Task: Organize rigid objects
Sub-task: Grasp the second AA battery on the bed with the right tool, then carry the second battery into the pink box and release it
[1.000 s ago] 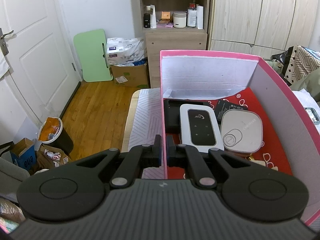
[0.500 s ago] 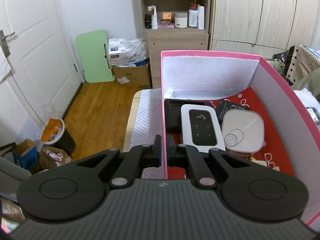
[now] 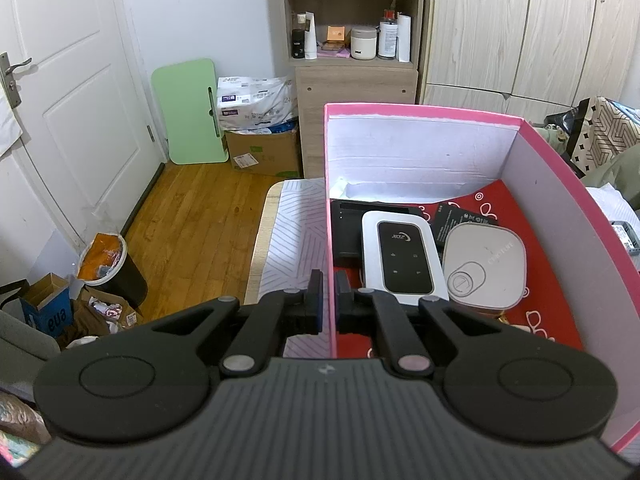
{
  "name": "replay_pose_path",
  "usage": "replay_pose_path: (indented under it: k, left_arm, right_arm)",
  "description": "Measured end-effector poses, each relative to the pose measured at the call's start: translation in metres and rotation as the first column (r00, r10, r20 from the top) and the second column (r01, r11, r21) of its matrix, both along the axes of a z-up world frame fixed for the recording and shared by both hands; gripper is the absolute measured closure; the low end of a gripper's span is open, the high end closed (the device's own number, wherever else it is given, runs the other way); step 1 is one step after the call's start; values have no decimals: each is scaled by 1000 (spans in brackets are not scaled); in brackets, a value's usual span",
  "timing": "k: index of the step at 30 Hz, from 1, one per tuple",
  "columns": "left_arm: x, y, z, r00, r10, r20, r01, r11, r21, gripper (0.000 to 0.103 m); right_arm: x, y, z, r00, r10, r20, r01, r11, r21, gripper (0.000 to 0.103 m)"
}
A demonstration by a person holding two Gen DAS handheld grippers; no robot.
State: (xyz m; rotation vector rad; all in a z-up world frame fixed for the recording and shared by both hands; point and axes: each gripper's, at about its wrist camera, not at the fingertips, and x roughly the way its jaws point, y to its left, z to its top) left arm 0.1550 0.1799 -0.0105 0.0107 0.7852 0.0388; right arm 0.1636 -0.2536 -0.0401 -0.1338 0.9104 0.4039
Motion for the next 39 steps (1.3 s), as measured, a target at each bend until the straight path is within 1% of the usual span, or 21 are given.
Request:
replay_pose_path:
  k: [1, 5, 8, 14, 18, 20, 22, 24, 26, 28, 31, 33, 36, 37, 38, 39]
  left_arm:
    - [0, 0, 0, 1000, 0, -1, 0, 1000, -1, 97]
    - [-1, -2, 1, 1000, 0, -2, 0, 1000, -3, 97]
    - [0, 0, 0, 1000, 0, 1, 0, 1000, -4, 97]
    - [1, 0, 0, 1000, 0, -5, 0, 1000, -1, 97]
    - [0, 3, 0, 1000, -4, -8, 4, 1000, -14, 97]
    - [1, 5, -1, 1000, -4, -10, 4, 1000, -26, 97]
    - [4, 5, -1, 1000, 2, -19, -2, 1000, -25, 97]
    - [4, 4, -1, 1000, 5, -22, -5, 1000, -12, 97]
    - [4, 4, -1, 1000, 4, -19, -4, 1000, -14, 97]
    - [4, 4, -1, 1000, 4, -18, -5, 1000, -21, 97]
    - [4, 4, -2, 1000, 7, -17, -7, 1000, -22, 97]
    - [4, 2, -2, 1000, 9, -16, -10, 1000, -5, 97]
    - [3, 0, -1, 1000, 4, -14, -4, 1000, 9, 97]
    - [3, 2, -1, 1000, 2, -16, -2, 1000, 7, 97]
    - [4, 2, -1, 1000, -2, -21, 3, 1000, 5, 97]
    - [5, 2, -1, 1000, -7, -26, 7, 1000, 3, 98]
  right_arm:
    - [-2, 1, 0, 1000, 12, 7, -12, 1000, 2, 91]
    - [-5, 4, 5, 999, 23, 24, -23, 1000, 5, 91]
    - [-10, 8, 17, 998, 35, 53, -36, 999, 17, 91]
    - [-21, 21, 51, 990, 80, 113, -89, 993, 75, 91]
    - [-24, 43, 86, 973, 169, 156, -187, 976, 111, 91]
    - [-23, 58, 104, 958, 241, 156, -262, 957, 126, 91]
    - [-20, 81, 120, 938, 322, 131, -339, 931, 134, 91]
    - [-16, 104, 127, 921, 378, 90, -387, 911, 139, 91]
    - [-11, 132, 130, 894, 447, 34, -446, 880, 161, 91]
    - [-6, 161, 128, 858, 513, -28, -499, 845, 191, 91]
    - [2, 201, 115, 808, 579, -114, -552, 810, 198, 91]
    - [5, 225, 104, 787, 595, -165, -564, 801, 199, 91]
    - [6, 255, 86, 757, 619, -210, -595, 785, 173, 91]
    - [5, 265, 80, 741, 635, -218, -616, 772, 154, 91]
    - [3, 274, 76, 727, 654, -209, -645, 755, 119, 91]
    - [2, 281, 72, 708, 678, -198, -678, 731, 79, 91]
